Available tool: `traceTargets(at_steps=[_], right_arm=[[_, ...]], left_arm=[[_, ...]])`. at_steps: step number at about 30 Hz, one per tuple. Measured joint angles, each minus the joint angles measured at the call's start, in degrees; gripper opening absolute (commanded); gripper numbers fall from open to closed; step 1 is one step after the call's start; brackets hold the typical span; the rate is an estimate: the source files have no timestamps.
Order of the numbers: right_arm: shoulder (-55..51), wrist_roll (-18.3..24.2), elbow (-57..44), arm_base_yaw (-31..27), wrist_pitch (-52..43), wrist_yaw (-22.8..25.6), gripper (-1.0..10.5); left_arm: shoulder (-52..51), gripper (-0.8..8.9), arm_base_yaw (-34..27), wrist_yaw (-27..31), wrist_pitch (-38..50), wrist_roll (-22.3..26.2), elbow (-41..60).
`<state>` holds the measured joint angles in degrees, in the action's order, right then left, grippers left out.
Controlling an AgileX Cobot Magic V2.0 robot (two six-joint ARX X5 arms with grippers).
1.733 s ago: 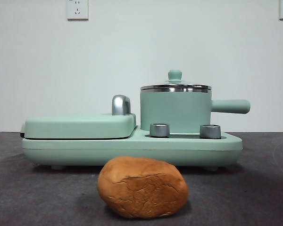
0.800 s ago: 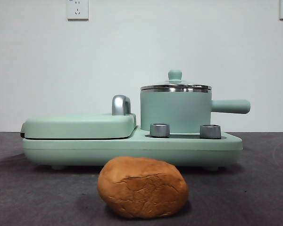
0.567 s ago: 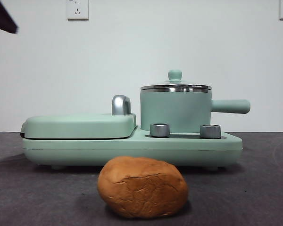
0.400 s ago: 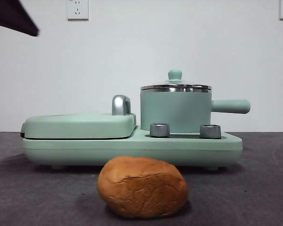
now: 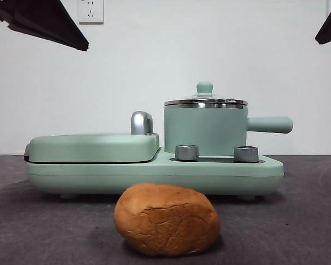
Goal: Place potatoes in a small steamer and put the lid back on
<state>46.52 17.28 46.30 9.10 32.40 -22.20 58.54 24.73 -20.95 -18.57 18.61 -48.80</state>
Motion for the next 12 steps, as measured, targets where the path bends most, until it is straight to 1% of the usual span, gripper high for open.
traceTargets(at_steps=[1,2,3,6,12], right_arm=[[0.0,0.74,0.0,0.31,0.2,0.81,1.9],[0.0,1.22,0.0,0.59,0.35,1.88,2.3],[0.0,1.6,0.0,0.68,0.46,2.99,2.5],[0.0,2.08,0.0,1.03,0.74,4.35,2.7],[0.0,2.25,0.0,1.05,0.76,4.42,2.7]], left_arm=[[0.0,2.25,0.15,0.0,0.07,0.63,0.0],[0.0,2.66,0.2,0.0,0.22,1.36,0.0],[0.0,2.81,0.24,0.0,0.31,1.73,0.0],[0.0,2.8,0.55,0.0,0.35,2.47,0.0],[0.0,2.77,1.46,0.02,1.22,2.84,0.0]])
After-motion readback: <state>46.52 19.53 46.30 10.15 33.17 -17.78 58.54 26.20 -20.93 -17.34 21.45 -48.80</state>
